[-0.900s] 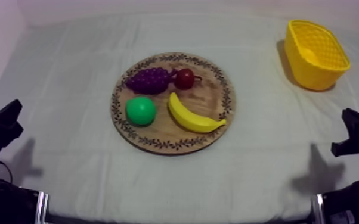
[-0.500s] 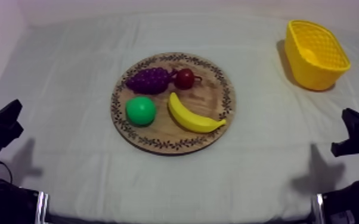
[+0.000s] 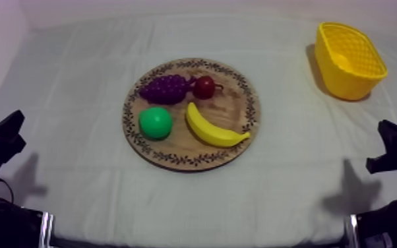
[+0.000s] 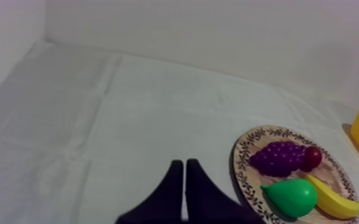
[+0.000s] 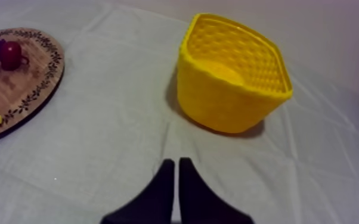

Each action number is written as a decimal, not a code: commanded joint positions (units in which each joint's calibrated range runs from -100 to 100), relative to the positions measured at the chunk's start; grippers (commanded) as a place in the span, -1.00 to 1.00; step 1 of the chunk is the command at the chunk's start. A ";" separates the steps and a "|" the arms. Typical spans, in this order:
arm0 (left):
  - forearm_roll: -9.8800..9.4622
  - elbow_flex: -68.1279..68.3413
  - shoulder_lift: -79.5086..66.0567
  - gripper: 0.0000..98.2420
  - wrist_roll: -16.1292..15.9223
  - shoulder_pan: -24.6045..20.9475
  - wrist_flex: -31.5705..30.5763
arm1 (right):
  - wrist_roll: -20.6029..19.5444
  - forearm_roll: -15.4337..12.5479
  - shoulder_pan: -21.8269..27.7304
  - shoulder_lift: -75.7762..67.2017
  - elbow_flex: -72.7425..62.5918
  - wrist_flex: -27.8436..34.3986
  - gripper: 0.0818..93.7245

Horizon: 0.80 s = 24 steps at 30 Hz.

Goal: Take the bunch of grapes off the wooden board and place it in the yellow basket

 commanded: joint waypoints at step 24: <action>0.02 -0.03 0.00 -1.00 0.01 0.00 0.05 | -2.70 0.00 -0.36 0.04 -0.01 0.01 -0.99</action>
